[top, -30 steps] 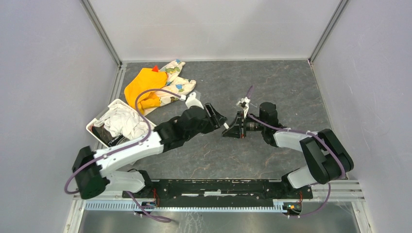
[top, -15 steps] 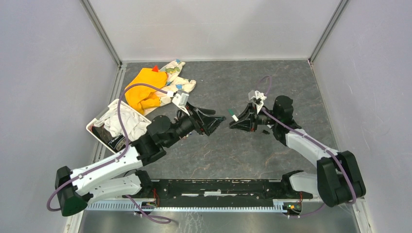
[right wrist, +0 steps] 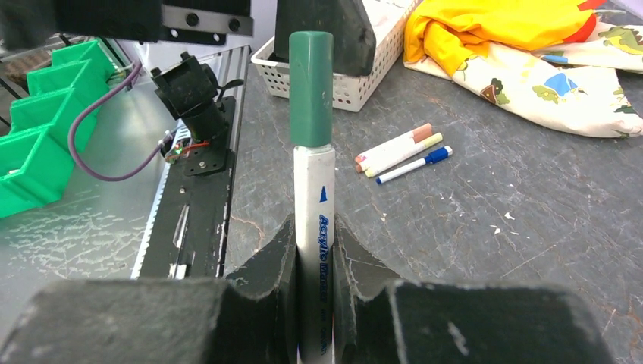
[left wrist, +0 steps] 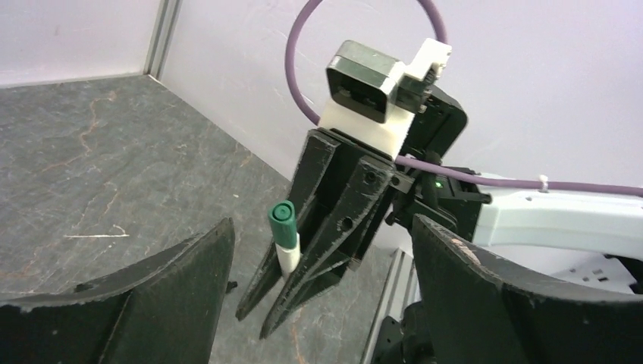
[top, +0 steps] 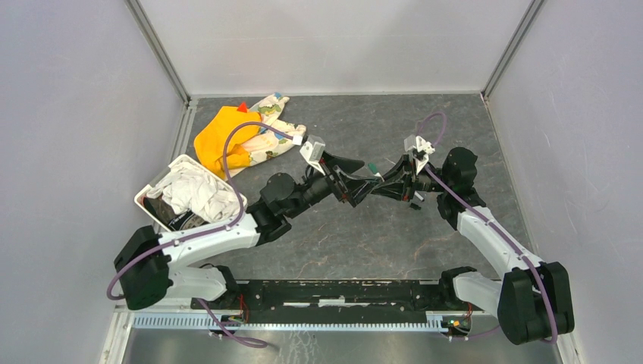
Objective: Insert the pens into the pen caps
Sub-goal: Insert the pen cap onto the pen, then press the pen cap onto the pen.
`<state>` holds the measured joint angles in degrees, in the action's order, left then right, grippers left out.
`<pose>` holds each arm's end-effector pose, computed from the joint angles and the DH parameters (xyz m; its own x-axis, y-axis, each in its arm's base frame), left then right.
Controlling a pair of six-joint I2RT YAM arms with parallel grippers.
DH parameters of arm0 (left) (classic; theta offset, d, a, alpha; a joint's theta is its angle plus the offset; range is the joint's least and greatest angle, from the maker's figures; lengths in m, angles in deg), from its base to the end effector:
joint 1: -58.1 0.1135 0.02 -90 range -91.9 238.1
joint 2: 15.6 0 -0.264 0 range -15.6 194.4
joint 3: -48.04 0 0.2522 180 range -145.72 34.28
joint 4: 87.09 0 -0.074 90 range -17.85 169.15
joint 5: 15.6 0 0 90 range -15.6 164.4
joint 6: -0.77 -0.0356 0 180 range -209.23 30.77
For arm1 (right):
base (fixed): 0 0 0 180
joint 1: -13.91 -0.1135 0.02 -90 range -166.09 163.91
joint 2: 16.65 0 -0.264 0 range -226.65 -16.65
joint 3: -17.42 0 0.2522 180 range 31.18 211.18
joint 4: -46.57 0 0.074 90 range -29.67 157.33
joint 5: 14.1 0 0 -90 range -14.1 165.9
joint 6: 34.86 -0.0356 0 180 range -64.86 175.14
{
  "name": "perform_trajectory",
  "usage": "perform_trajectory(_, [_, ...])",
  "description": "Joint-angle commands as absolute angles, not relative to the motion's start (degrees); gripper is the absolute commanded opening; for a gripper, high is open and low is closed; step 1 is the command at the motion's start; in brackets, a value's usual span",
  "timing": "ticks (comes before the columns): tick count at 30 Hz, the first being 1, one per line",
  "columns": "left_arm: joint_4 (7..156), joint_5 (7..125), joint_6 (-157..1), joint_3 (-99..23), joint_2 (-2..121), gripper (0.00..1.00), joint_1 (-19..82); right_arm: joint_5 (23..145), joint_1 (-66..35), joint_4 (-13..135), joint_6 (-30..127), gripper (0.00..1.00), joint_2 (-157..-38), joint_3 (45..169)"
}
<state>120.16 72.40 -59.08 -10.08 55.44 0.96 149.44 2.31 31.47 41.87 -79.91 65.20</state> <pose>0.1542 -0.2411 0.3339 -0.3147 -0.4379 -0.8421 0.8092 0.3399 -0.4792 0.2168 0.0794 0.2814 -0.2350 0.0181 -0.9718 -0.9683 0.0828 0.2357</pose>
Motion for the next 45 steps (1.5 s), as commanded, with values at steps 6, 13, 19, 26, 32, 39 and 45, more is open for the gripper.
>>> perform_trajectory(6, [128.05,78.62,-54.67,-14.51,61.26,0.71,0.84,149.90,2.44,26.16,37.54,0.00,-78.53,64.98])
perform_trajectory(13, [126.80,78.88,-53.64,-15.06,62.18,0.66,0.80,149.73,2.34,26.05,37.04,0.00,-78.79,64.93])
perform_trajectory(19, [125.40,79.03,-53.97,-15.81,62.37,0.53,0.80,149.73,2.43,25.96,37.02,0.00,-78.88,64.84])
perform_trajectory(26, [124.41,78.47,-54.19,-16.31,63.08,0.44,0.82,149.73,2.61,25.96,36.93,0.00,-78.77,64.76])
perform_trajectory(32, [121.84,76.86,-55.56,-17.30,63.26,0.24,0.80,149.90,2.57,24.66,35.58,0.00,-78.90,64.55])
perform_trajectory(39, [119.02,66.91,-59.74,-18.48,63.09,0.04,2.43,150.25,2.62,21.35,32.19,0.00,-78.94,63.79])
perform_trajectory(45, [120.62,50.35,-59.93,-18.13,63.72,0.02,7.34,150.87,2.57,18.62,29.42,0.00,-78.82,63.44])
